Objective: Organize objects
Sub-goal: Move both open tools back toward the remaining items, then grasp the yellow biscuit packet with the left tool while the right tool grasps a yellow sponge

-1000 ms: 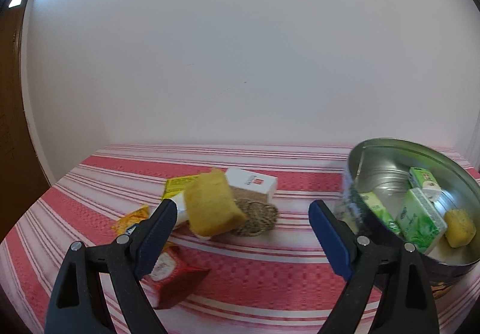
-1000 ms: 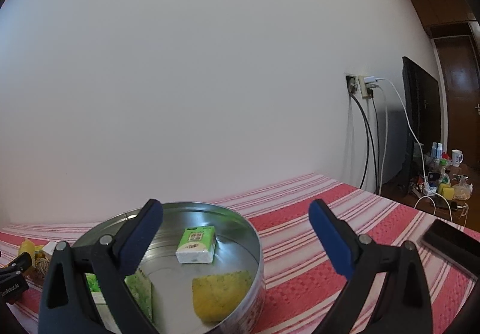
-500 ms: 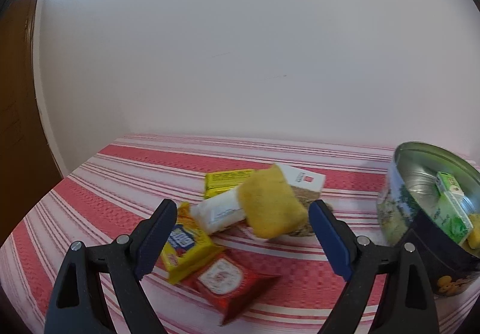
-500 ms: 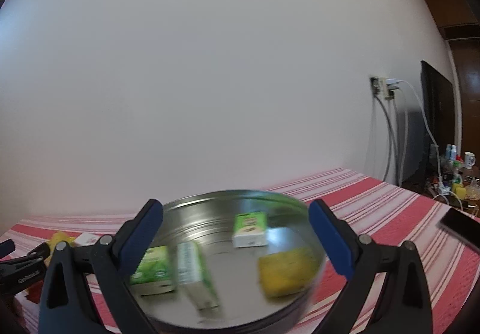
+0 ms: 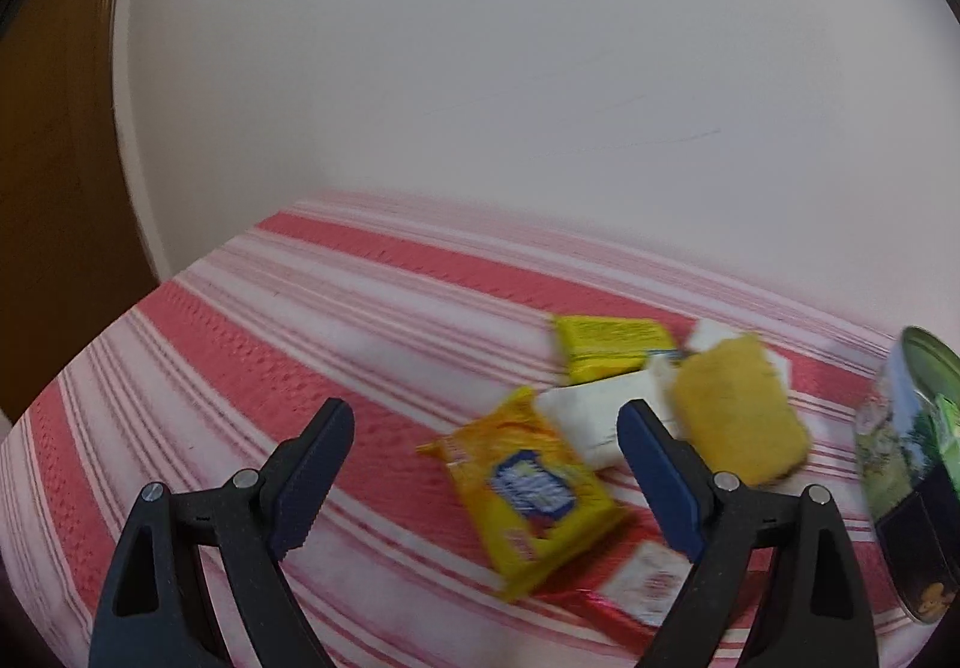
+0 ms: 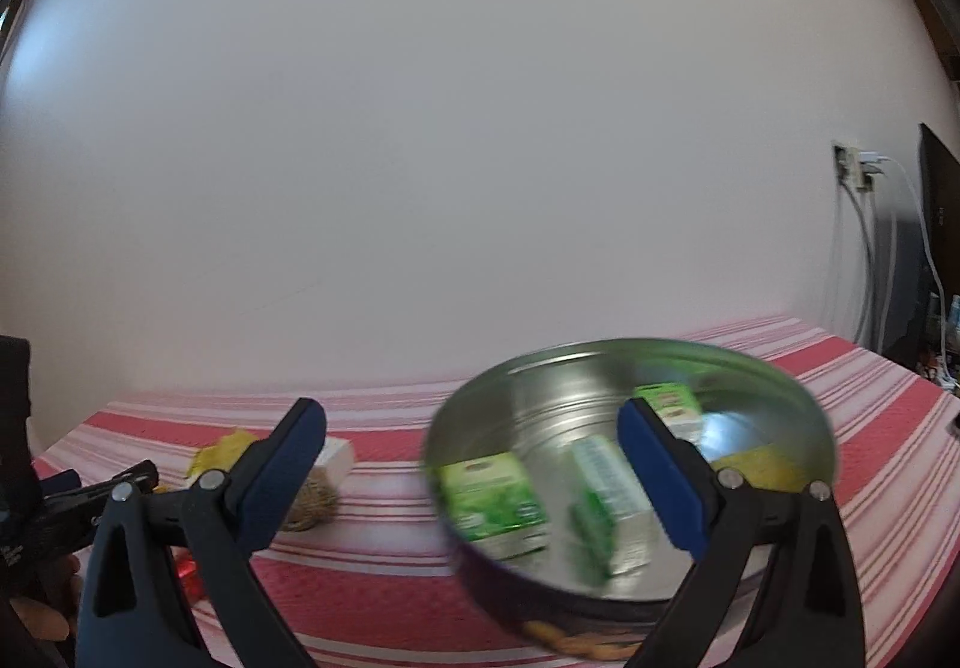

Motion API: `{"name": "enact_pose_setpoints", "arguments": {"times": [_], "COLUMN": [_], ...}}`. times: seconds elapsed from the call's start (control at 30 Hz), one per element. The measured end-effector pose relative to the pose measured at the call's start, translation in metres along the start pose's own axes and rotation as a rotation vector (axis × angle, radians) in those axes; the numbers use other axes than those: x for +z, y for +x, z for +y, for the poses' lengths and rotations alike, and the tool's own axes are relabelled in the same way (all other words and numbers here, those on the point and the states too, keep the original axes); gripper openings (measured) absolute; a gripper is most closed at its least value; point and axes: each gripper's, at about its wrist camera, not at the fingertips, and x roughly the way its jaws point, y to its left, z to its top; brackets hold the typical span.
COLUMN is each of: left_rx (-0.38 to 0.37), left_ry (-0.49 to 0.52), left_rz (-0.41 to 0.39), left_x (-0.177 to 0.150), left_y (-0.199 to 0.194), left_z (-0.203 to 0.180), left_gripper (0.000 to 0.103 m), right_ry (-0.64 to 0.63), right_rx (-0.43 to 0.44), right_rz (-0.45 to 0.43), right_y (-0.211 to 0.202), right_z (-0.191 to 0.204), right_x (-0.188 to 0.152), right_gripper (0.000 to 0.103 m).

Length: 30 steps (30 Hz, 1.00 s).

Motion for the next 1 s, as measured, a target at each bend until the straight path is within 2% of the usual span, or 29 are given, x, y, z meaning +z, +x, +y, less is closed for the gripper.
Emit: {"name": "enact_pose_setpoints", "arguments": {"times": [0.23,0.43,0.63,0.7,0.77,0.8,0.87,0.9,1.0], "left_rx": [0.001,0.002,-0.059,-0.061,-0.066,-0.073,-0.076,-0.073,-0.088], "left_ry": [-0.062,0.007,-0.02,0.029,0.033,0.01,-0.023,-0.03,-0.032], "left_rz": [0.113,0.179,0.261,0.273,0.273,0.265,0.249,0.243,0.241], "left_x": [-0.001,-0.004,-0.01,-0.012,-0.013,-0.013,-0.012,-0.012,-0.012], "left_y": [0.021,0.032,0.044,0.045,0.044,0.043,0.042,0.041,0.04], "left_z": [0.013,-0.004,-0.004,-0.014,-0.015,-0.011,-0.002,0.001,0.003], "left_gripper": [0.091,0.091,0.091,0.091,0.091,0.089,0.076,0.065,0.061], "right_ry": [-0.037,-0.069,-0.075,-0.064,-0.051,-0.045,-0.032,-0.028,-0.031], "right_rx": [0.067,0.106,0.143,0.157,0.168,0.167,0.163,0.165,0.174], "right_rz": [0.054,0.091,0.129,0.148,0.166,0.174,0.188,0.194,0.218], "right_y": [0.014,0.028,0.036,0.041,0.047,0.05,0.055,0.057,0.06], "right_z": [0.033,0.058,0.068,0.069,0.068,0.068,0.066,0.066,0.068], "right_x": [-0.003,-0.007,-0.006,-0.006,-0.006,-0.006,-0.006,-0.006,-0.006], "right_gripper": [0.099,0.099,0.099,0.099,0.099,0.098,0.098,0.097,0.097]}}
